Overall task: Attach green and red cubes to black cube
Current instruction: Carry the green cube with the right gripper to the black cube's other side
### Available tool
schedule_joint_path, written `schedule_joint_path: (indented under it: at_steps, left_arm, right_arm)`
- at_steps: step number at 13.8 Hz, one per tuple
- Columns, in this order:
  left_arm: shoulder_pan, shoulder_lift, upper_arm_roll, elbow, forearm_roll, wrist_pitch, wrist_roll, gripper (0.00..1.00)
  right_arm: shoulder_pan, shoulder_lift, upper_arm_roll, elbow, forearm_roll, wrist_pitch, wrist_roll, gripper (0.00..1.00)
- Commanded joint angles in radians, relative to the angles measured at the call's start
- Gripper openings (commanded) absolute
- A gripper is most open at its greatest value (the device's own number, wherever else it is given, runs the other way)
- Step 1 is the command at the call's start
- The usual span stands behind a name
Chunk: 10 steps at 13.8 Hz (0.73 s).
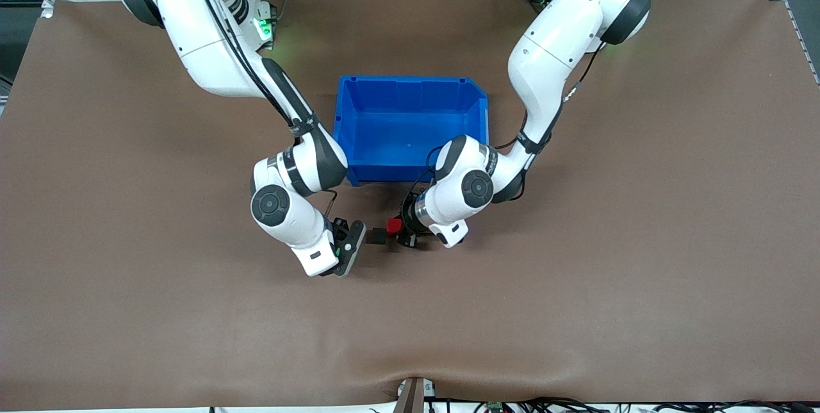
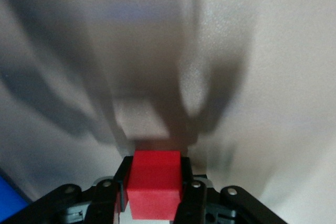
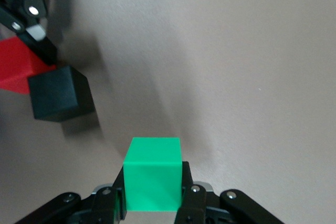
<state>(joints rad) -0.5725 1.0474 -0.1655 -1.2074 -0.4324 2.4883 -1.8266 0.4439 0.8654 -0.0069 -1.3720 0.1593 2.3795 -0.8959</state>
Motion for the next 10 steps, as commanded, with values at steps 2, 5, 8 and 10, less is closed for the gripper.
schedule_joint_path:
  at_steps: [2, 5, 8, 10]
  left_arm:
    - [-0.004, 0.023, -0.002, 0.014, -0.022, -0.006, -0.014, 0.33]
    - [-0.004, 0.025, -0.002, 0.014, -0.022, -0.006, -0.014, 0.38]
    - [-0.003, 0.025, 0.000, 0.014, -0.020, -0.006, -0.010, 0.44]
    - [-0.001, 0.026, 0.004, 0.015, -0.020, -0.005, -0.002, 0.44]
  right_arm:
    - [-0.002, 0.000, -0.007, 0.002, -0.030, -0.032, 0.008, 0.00]
    - [0.015, -0.017, -0.008, -0.047, -0.044, -0.039, 0.014, 0.00]
    - [0.030, -0.017, -0.008, -0.059, -0.046, -0.040, 0.014, 0.00]
    - [0.051, -0.017, -0.008, -0.064, -0.046, -0.040, 0.015, 0.00]
